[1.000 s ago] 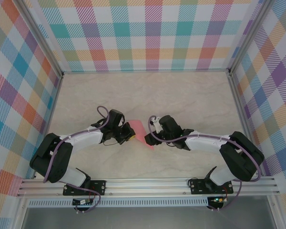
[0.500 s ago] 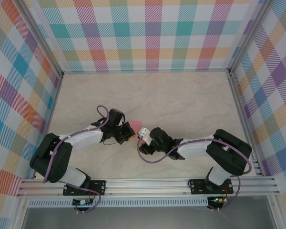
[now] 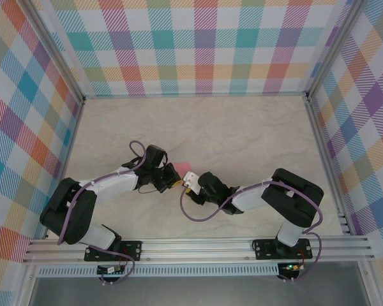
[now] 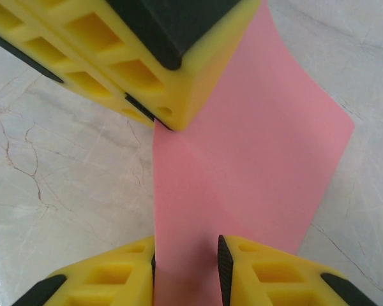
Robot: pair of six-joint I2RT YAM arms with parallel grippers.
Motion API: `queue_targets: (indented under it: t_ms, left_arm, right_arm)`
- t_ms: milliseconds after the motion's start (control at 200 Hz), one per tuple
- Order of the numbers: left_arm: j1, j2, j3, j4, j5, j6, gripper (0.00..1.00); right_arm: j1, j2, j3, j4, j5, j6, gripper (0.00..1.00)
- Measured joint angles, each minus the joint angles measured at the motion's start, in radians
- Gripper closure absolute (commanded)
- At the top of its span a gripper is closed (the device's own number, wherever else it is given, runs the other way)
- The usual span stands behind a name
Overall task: Fold a paper plane with a square sheet of paper (pick it up from the middle)
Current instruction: Fold the wing for the fifth time at the center of the table.
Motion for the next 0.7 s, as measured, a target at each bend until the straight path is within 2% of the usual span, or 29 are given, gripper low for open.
queue_targets:
  t_ms: [115, 165, 380, 465, 700]
  left_arm:
    - [0.0, 0.0, 0.008, -0.003, -0.004, 0.0, 0.95]
    - [0.0, 0.0, 0.012, -0.008, -0.008, 0.001, 0.9]
    - [-0.003, -0.043, 0.045, -0.101, -0.065, 0.035, 0.58]
    - [-0.003, -0.085, 0.055, -0.14, -0.1, 0.05, 0.5]
    - [-0.003, -0.155, 0.056, -0.19, -0.162, 0.072, 0.44]
  right_arm:
    - [0.0, 0.0, 0.0, 0.007, 0.002, 0.001, 0.79]
    - [0.0, 0.0, 0.0, 0.01, 0.001, 0.003, 0.8]
    - [-0.012, 0.0, 0.0, 0.014, -0.056, 0.051, 0.84]
    - [-0.031, 0.0, 0.0, 0.014, -0.105, 0.103, 0.85]
    - [-0.116, 0.0, 0.0, 0.005, -0.245, 0.274, 0.87]
